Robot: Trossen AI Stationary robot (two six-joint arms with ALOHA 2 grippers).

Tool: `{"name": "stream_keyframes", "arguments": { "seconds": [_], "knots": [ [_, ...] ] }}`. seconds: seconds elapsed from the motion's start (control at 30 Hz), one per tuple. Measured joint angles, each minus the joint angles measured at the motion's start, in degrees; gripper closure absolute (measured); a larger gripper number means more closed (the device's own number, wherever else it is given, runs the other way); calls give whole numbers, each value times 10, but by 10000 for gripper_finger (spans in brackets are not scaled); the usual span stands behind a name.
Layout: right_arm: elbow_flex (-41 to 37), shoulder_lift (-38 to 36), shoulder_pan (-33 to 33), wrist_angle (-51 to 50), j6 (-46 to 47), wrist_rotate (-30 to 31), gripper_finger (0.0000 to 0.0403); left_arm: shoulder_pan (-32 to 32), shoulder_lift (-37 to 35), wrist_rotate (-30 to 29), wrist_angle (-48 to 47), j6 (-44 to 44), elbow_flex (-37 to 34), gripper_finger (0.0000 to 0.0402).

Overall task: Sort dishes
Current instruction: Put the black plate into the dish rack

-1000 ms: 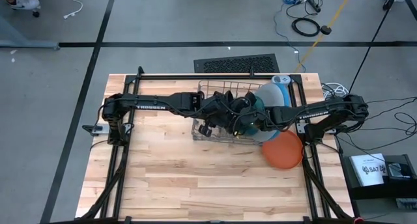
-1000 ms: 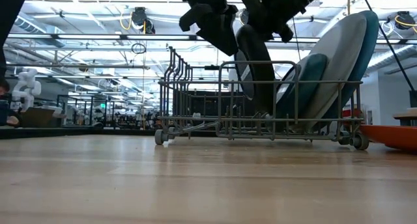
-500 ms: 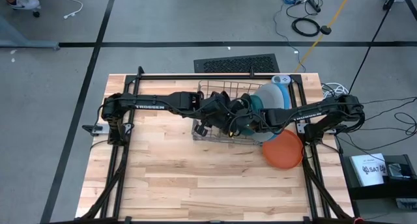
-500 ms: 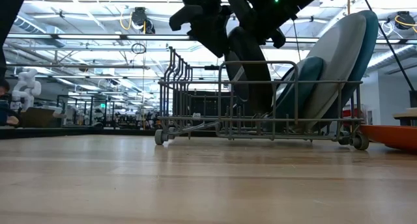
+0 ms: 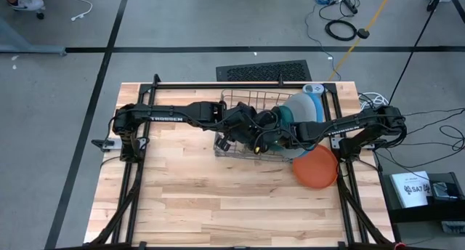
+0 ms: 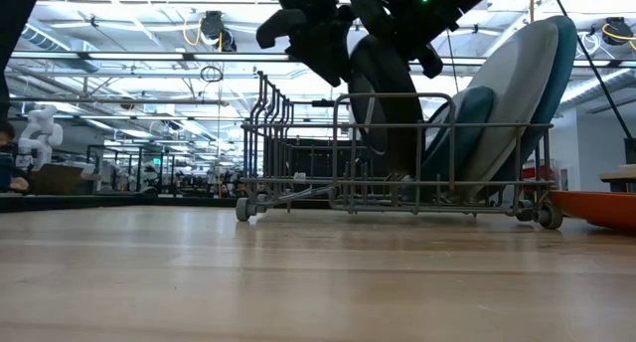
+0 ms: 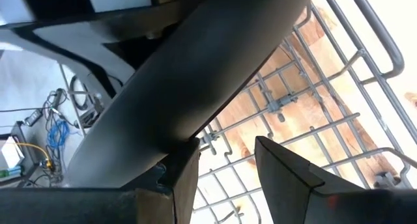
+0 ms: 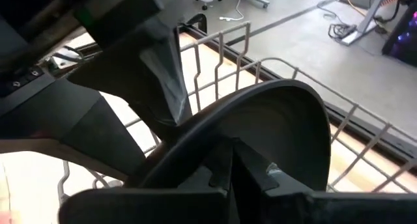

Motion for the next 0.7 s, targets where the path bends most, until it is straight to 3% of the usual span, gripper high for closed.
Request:
{"name": "stream_keyframes", "arguments": {
  "seconds": [0.4, 0.7],
  "knots": [
    [-1, 1, 3, 19, 12, 24, 403, 4, 0, -7, 10, 22, 0, 247],
    [-1, 1, 3, 56, 26, 19, 403, 2, -1, -12, -52, 31, 43, 247]
  ]
}}
